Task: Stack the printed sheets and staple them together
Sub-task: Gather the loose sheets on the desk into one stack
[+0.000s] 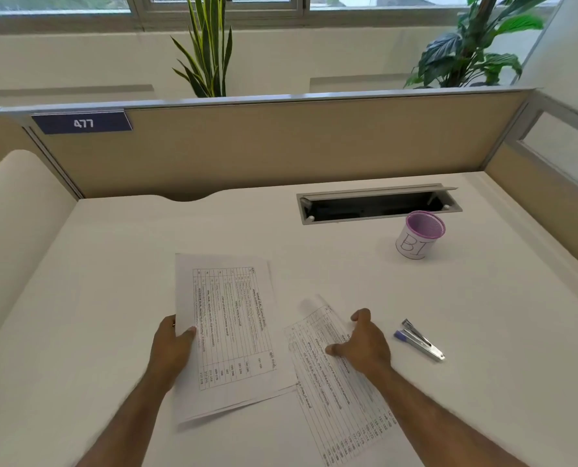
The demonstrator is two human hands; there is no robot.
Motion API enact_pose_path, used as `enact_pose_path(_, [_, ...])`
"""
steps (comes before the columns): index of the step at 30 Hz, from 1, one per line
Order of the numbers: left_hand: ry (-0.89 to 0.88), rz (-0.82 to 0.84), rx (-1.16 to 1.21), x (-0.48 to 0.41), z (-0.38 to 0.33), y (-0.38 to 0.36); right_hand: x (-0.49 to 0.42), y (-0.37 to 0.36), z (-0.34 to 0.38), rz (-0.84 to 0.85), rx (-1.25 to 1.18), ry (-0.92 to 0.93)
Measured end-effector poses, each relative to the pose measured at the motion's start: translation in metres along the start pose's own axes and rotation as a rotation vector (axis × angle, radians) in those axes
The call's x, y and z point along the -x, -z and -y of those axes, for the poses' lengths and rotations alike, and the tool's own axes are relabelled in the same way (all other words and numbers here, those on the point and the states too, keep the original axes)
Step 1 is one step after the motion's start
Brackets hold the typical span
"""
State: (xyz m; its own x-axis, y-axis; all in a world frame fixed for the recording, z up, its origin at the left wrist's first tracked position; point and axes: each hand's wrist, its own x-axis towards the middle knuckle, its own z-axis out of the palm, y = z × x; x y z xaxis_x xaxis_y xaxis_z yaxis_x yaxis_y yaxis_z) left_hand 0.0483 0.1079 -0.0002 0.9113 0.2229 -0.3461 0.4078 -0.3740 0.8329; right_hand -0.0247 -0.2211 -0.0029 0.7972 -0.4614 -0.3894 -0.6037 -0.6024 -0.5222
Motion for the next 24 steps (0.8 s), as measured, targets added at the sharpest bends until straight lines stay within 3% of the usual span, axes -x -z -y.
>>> enact_pose_path(7, [0.024, -0.01, -0.033, 0.004, 0.008, 0.017, -0.012, 0.03, -0.026, 0.067, -0.332, -0.013])
enact_pose_path(13, [0.035, -0.008, -0.059, 0.007, 0.011, 0.018, -0.008, 0.068, -0.031, 0.094, -0.519, 0.126])
enact_pose_path(18, [0.027, 0.04, -0.063, 0.016, 0.01, 0.007, -0.008, 0.1, -0.03, 0.152, -0.81, 0.095])
enact_pose_path(24, [0.032, 0.12, -0.027, 0.041, 0.005, -0.025, -0.008, 0.081, -0.021, 0.243, -0.886, 0.058])
